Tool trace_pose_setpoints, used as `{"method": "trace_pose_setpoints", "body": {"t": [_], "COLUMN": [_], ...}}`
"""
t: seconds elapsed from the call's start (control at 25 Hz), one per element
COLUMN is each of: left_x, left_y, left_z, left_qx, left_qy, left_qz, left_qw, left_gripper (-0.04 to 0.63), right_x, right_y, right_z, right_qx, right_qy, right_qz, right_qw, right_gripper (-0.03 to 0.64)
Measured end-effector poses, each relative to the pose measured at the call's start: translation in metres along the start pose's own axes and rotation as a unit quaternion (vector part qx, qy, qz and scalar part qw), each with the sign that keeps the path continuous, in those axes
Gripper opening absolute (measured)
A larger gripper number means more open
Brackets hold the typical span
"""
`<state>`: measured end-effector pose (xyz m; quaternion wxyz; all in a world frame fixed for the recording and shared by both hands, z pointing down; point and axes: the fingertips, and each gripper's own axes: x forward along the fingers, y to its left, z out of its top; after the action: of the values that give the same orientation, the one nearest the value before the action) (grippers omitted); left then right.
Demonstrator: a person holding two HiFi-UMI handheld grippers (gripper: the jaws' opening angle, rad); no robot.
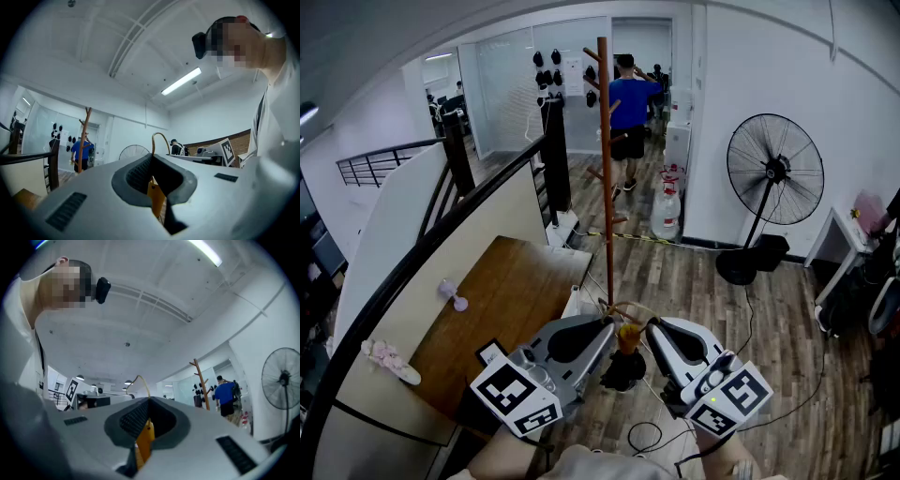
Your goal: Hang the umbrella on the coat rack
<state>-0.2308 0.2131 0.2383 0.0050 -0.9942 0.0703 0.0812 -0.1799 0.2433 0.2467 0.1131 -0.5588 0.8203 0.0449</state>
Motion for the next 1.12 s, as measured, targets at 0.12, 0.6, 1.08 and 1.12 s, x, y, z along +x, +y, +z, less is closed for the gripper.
{"method": "trace_pose_setpoints", "body": {"t": [0.12, 0.6, 1.08, 1.12], "left_x": [0.008, 0.042, 0.074, 0.078], "left_y": [-0.007, -0.028, -0.053, -0.054], "left_z": [0.0, -0.017, -0.045, -0.046], "left_qx": [0.005, 0.001, -0.012, -0.011], "left_qy": [-0.001, 0.016, 0.014, 0.017], "left_qz": [0.0, 0.013, 0.047, 0.047], "left_qw": [1.0, 0.9998, 0.9987, 0.9987], "left_gripper": [0.003, 0.005, 0.005, 0.005], "right_x": [-0.009, -0.036, -0.067, -0.069], "right_y": [-0.006, -0.035, -0.072, -0.077], "right_z": [0.002, -0.003, -0.011, -0.011], "right_qx": [0.016, 0.034, 0.028, 0.031], "right_qy": [-0.007, 0.003, 0.007, 0.008], "right_qz": [0.003, 0.015, 0.022, 0.021], "right_qw": [1.0, 0.999, 0.999, 0.999], "right_gripper": [0.008, 0.008, 0.008, 0.008]}}
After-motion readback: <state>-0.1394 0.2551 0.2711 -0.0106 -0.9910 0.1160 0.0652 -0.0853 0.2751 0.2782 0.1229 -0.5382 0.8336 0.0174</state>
